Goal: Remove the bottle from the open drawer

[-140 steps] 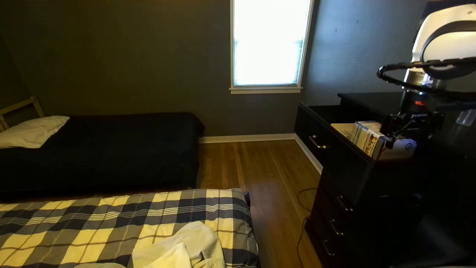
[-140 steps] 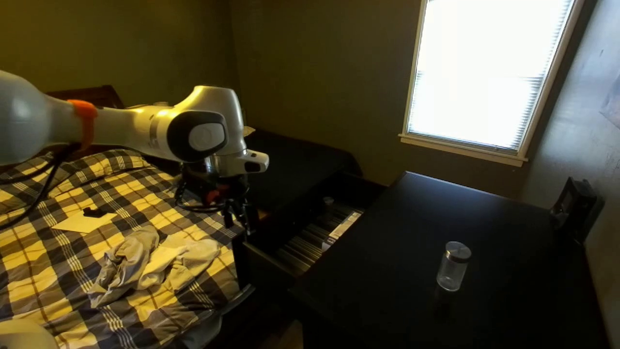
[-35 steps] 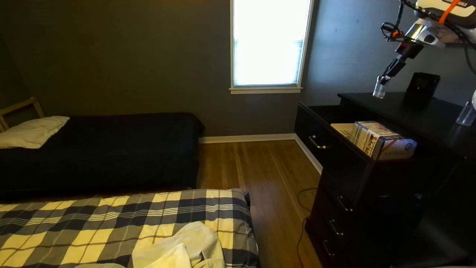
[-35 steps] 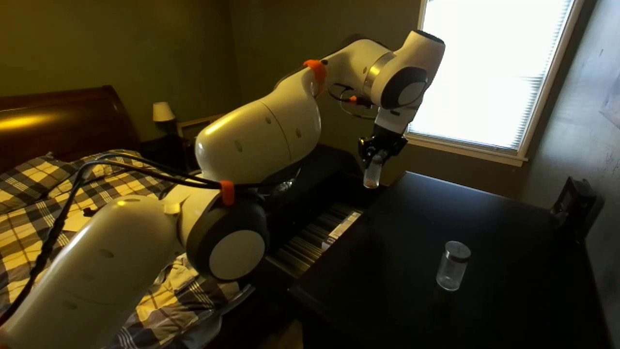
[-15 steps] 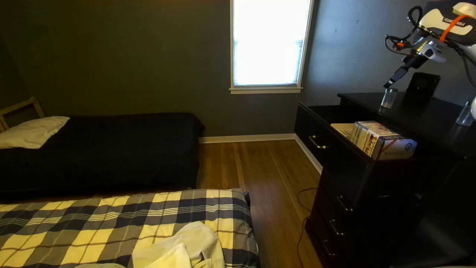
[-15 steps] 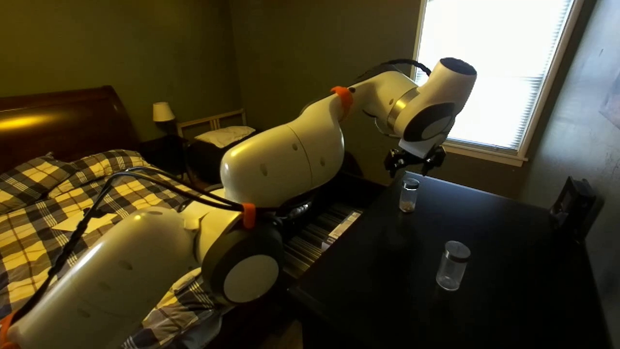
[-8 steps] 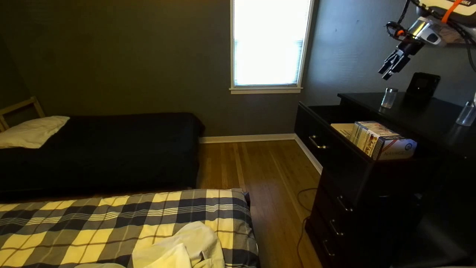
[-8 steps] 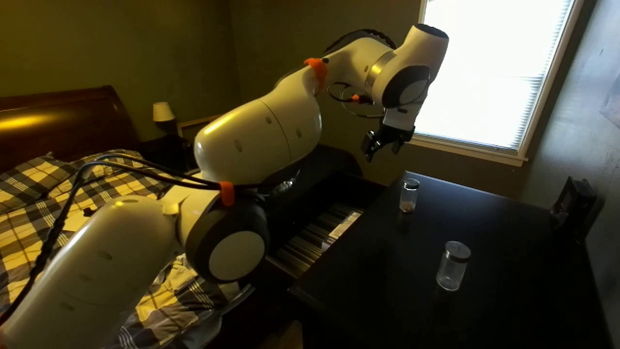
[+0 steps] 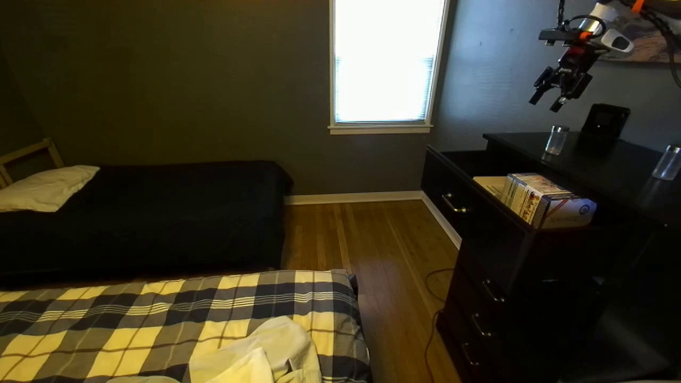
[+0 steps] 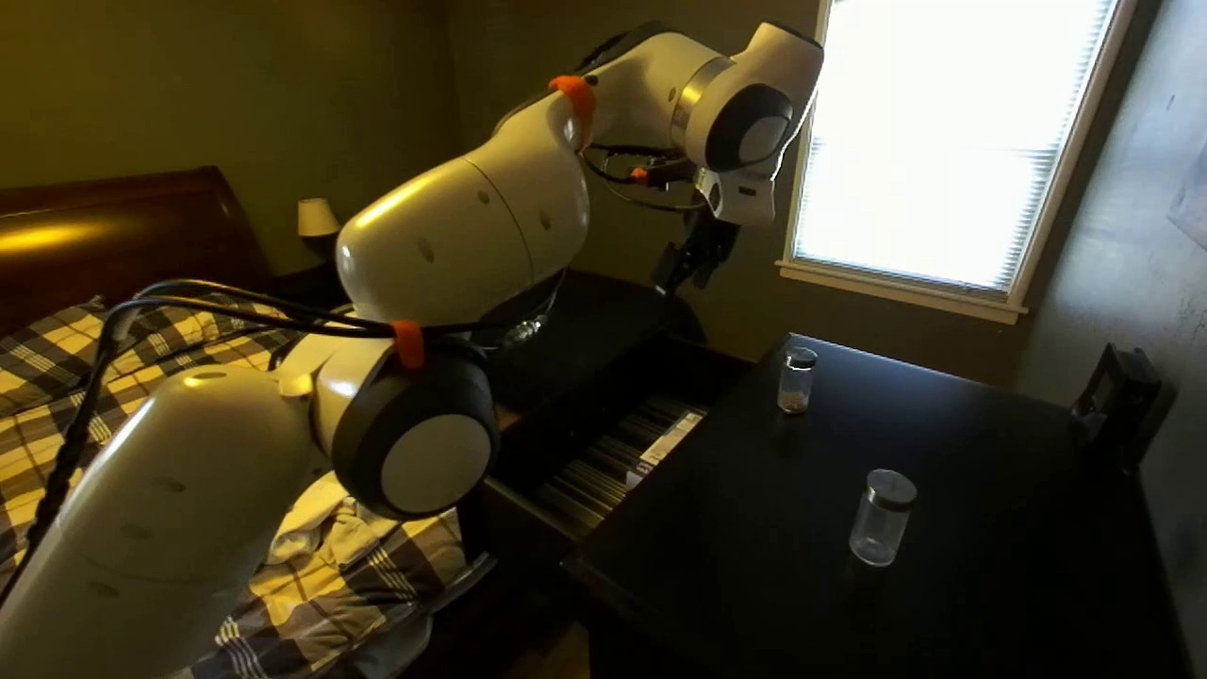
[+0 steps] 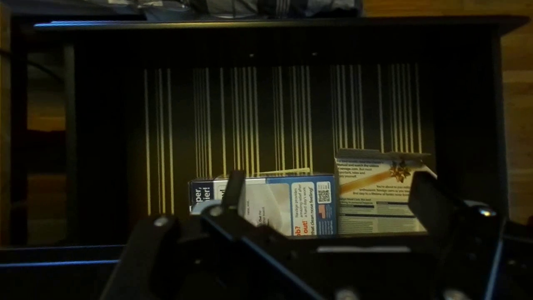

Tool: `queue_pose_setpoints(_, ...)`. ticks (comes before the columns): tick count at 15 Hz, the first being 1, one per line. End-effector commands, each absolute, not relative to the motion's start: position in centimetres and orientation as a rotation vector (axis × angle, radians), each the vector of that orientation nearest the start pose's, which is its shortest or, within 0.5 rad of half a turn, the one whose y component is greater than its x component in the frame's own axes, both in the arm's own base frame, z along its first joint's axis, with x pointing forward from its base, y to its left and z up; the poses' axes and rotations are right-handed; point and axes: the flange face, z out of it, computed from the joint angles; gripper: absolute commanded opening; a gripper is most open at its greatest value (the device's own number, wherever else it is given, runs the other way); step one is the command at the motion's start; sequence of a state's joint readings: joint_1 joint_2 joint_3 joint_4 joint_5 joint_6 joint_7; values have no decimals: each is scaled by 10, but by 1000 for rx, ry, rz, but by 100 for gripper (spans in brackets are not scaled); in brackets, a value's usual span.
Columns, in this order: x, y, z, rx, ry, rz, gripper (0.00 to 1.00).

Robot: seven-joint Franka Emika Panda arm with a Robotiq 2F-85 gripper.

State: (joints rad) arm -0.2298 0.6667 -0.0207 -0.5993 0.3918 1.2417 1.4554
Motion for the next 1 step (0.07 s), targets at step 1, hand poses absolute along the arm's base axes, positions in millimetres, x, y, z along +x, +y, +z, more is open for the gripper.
queue_pose_setpoints(1, 674, -113, 624, -2041, 1988, 337, 100)
